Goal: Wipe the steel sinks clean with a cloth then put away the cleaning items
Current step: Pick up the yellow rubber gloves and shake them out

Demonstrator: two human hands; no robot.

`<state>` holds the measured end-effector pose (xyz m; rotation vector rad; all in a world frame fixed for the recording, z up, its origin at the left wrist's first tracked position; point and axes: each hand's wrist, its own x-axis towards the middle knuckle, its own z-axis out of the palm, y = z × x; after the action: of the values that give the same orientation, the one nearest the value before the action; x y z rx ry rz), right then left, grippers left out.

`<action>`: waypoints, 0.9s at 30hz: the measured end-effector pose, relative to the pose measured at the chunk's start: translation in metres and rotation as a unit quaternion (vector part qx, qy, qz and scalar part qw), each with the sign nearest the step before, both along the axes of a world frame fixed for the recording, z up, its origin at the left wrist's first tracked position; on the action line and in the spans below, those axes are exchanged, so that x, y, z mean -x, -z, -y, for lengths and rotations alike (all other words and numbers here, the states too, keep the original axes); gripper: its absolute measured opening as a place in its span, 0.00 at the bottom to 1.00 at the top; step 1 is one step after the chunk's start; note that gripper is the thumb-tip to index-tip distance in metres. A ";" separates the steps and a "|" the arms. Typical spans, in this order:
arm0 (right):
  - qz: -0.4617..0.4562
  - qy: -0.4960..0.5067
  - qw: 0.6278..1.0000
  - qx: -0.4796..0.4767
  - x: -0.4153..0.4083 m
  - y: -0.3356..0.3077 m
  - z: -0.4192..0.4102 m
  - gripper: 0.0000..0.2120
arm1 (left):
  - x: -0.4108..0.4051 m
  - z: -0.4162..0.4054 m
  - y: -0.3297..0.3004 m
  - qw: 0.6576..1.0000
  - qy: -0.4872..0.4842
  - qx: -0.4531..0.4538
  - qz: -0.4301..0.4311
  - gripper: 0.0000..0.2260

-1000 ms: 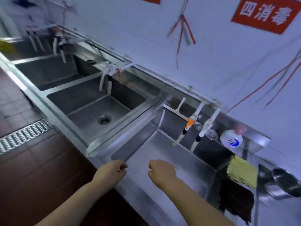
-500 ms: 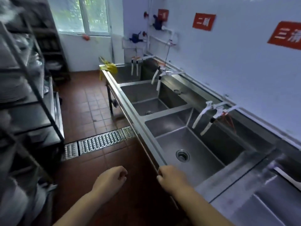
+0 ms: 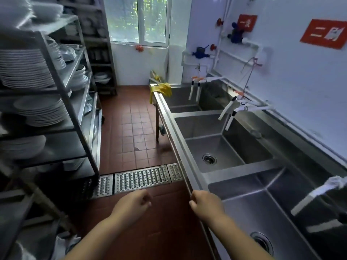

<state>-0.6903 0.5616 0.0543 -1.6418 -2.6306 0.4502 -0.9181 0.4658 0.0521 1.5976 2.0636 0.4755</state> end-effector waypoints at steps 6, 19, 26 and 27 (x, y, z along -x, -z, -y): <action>-0.009 -0.045 0.999 0.000 0.080 -0.009 -0.130 0.11 | 0.069 -0.101 -0.021 0.998 -0.060 -0.001 0.012 0.06; 0.014 -0.063 0.998 0.000 0.250 0.001 -0.334 0.11 | 0.238 -0.289 0.002 0.994 -0.097 0.014 0.054 0.04; 0.004 0.000 1.000 0.016 0.351 -0.002 -0.442 0.10 | 0.364 -0.414 -0.001 0.993 -0.085 0.008 0.077 0.05; 0.003 0.012 1.000 0.021 0.362 -0.002 -0.456 0.10 | 0.378 -0.433 -0.001 0.994 -0.079 0.009 0.070 0.04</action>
<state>-1.0527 1.0172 0.0564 -1.6874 -2.6208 0.5041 -1.2959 0.8986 0.0530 1.3570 2.0896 0.6034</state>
